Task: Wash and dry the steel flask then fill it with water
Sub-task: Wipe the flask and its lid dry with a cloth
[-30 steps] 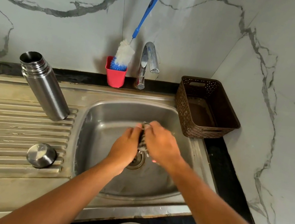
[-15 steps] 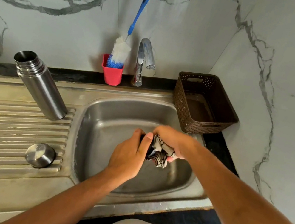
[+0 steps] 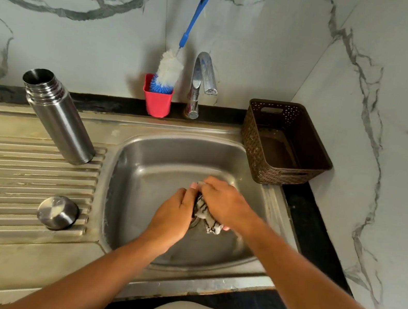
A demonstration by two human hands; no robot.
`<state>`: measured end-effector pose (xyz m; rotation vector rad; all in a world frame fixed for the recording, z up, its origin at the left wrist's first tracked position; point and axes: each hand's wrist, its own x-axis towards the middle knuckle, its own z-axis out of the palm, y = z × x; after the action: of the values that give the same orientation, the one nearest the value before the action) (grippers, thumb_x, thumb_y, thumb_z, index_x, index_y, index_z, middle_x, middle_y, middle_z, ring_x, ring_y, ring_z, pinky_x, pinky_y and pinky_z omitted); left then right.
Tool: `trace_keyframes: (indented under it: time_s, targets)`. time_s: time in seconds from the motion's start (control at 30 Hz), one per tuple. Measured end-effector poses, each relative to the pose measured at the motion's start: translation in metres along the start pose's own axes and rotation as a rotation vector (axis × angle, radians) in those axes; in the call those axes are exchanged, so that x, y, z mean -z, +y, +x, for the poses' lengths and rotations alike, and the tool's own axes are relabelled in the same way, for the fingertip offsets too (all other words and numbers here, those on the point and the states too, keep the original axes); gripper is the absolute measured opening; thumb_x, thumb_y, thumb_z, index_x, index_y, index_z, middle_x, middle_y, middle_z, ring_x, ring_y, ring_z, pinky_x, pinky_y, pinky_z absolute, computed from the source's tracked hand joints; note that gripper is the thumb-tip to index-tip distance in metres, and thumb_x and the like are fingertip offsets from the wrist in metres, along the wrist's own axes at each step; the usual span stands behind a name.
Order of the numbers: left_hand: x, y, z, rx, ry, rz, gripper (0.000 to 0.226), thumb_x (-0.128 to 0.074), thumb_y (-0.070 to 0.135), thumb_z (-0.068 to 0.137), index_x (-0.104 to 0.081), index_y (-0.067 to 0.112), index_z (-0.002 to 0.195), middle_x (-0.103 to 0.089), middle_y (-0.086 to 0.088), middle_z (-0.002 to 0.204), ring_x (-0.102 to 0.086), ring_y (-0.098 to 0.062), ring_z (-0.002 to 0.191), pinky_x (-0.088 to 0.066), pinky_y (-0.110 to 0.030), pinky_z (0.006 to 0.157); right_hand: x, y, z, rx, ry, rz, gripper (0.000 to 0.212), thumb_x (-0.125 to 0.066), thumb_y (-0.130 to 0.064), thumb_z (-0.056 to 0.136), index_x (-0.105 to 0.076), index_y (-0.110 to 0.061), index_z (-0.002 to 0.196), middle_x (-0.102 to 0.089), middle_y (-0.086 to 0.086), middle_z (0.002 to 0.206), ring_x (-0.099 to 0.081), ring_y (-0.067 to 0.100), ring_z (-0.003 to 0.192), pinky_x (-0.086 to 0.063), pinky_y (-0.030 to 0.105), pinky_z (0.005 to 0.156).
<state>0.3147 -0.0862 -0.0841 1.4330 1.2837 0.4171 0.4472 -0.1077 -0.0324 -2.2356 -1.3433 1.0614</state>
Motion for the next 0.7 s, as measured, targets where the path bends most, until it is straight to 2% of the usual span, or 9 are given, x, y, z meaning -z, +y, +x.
trace_keyframes:
  time_s: [0.07, 0.13, 0.17, 0.27, 0.37, 0.4, 0.53, 0.6, 0.7]
  targets:
    - [0.0, 0.002, -0.007, -0.196, 0.013, 0.15, 0.049, -0.025, 0.061, 0.107, -0.058, 0.026, 0.101, -0.071, -0.002, 0.09, -0.068, -0.019, 0.085, -0.055, -0.05, 0.081, 0.02, -0.001, 0.007, -0.264, -0.203, 0.223, 0.025, -0.044, -0.028, 0.098, -0.064, -0.018, 0.086, -0.073, 0.007, 0.076, -0.07, 0.027, 0.071, -0.053, 0.029, 0.053]
    - [0.002, 0.005, -0.007, -0.281, -0.001, 0.215, 0.046, -0.025, 0.063, 0.106, -0.053, 0.028, 0.101, -0.07, 0.0, 0.086, -0.067, -0.019, 0.083, -0.055, -0.05, 0.079, 0.028, 0.002, 0.015, -0.394, -0.247, 0.435, 0.023, -0.046, -0.022, 0.093, -0.066, -0.01, 0.089, -0.07, 0.012, 0.076, -0.068, 0.029, 0.069, -0.056, 0.03, 0.058]
    - [0.002, 0.005, -0.002, -0.261, 0.008, 0.207, 0.047, -0.026, 0.066, 0.104, -0.054, 0.029, 0.101, -0.07, 0.001, 0.088, -0.068, -0.019, 0.085, -0.055, -0.049, 0.081, 0.025, 0.004, 0.018, -0.361, -0.176, 0.447, 0.023, -0.045, -0.021, 0.094, -0.064, -0.01, 0.091, -0.068, 0.014, 0.081, -0.066, 0.03, 0.072, -0.058, 0.033, 0.062]
    - [0.006, 0.007, 0.015, -0.038, 0.023, -0.071, 0.063, -0.028, 0.083, 0.091, -0.061, 0.03, 0.101, -0.072, 0.001, 0.091, -0.07, -0.019, 0.088, -0.058, -0.045, 0.084, -0.007, 0.003, 0.01, 0.1, 0.15, -0.046, 0.029, -0.036, -0.034, 0.104, -0.06, -0.017, 0.102, -0.068, 0.012, 0.101, -0.065, 0.033, 0.088, -0.058, 0.047, 0.081]
    - [0.009, 0.01, 0.018, 0.145, -0.002, -0.367, 0.057, -0.027, 0.065, 0.107, -0.06, 0.024, 0.084, -0.057, 0.008, 0.054, -0.052, -0.002, 0.045, -0.042, -0.018, 0.043, -0.03, 0.0, -0.015, 0.36, 0.24, -0.263, 0.033, -0.038, -0.041, 0.107, -0.052, -0.026, 0.132, -0.061, 0.007, 0.125, -0.066, 0.036, 0.097, -0.057, 0.05, 0.079]
    - [0.009, 0.012, 0.015, 0.139, -0.024, -0.388, 0.056, -0.027, 0.059, 0.109, -0.06, 0.023, 0.083, -0.056, 0.009, 0.051, -0.048, 0.0, 0.04, -0.037, -0.016, 0.041, -0.033, -0.001, -0.019, 0.358, 0.24, -0.285, 0.033, -0.039, -0.039, 0.108, -0.05, -0.027, 0.136, -0.059, 0.006, 0.127, -0.066, 0.037, 0.099, -0.057, 0.048, 0.079]
    - [0.007, -0.01, 0.008, -0.144, 0.017, -0.073, 0.038, -0.033, 0.057, 0.109, -0.058, 0.027, 0.104, -0.071, 0.001, 0.088, -0.068, -0.013, 0.081, -0.055, -0.038, 0.076, -0.012, -0.007, -0.003, -0.063, -0.011, 0.256, 0.025, -0.042, -0.035, 0.105, -0.063, -0.025, 0.114, -0.071, 0.005, 0.103, -0.07, 0.028, 0.086, -0.051, 0.033, 0.061]
    - [0.01, -0.015, 0.007, -0.267, -0.091, -0.035, 0.021, -0.037, 0.046, 0.111, -0.051, 0.031, 0.117, -0.067, 0.005, 0.094, -0.066, -0.007, 0.082, -0.052, -0.028, 0.071, 0.005, -0.004, 0.002, -0.199, -0.135, 0.459, 0.023, -0.046, -0.035, 0.101, -0.066, -0.024, 0.102, -0.071, 0.003, 0.085, -0.066, 0.021, 0.071, -0.047, 0.027, 0.053]
    - [0.018, 0.001, 0.008, -0.213, -0.226, -0.144, 0.028, -0.037, 0.052, 0.109, -0.045, 0.037, 0.131, -0.068, 0.0, 0.104, -0.063, -0.005, 0.072, -0.054, -0.025, 0.062, 0.007, 0.008, 0.01, -0.094, 0.053, 0.558, 0.021, -0.051, -0.035, 0.103, -0.069, -0.025, 0.102, -0.073, 0.008, 0.088, -0.068, 0.023, 0.075, -0.055, 0.044, 0.061]
